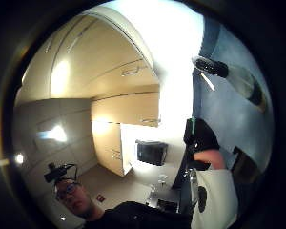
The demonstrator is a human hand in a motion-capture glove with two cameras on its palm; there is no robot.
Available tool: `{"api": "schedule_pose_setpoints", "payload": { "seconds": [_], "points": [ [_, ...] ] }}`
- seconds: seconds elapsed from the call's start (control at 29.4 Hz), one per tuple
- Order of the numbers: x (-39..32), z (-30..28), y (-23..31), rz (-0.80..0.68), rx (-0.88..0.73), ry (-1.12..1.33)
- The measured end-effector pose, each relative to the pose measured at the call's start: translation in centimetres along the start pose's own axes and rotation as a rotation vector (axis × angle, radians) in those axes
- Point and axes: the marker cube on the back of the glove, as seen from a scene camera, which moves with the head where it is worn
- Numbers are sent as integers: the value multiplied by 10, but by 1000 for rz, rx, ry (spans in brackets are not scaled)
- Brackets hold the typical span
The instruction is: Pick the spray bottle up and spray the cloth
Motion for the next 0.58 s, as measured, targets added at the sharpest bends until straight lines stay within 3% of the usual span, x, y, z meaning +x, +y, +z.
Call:
{"api": "schedule_pose_setpoints", "payload": {
  "seconds": [0.58],
  "points": [
    [-51, 24, 10, -72, -62, -69]
  ]
}}
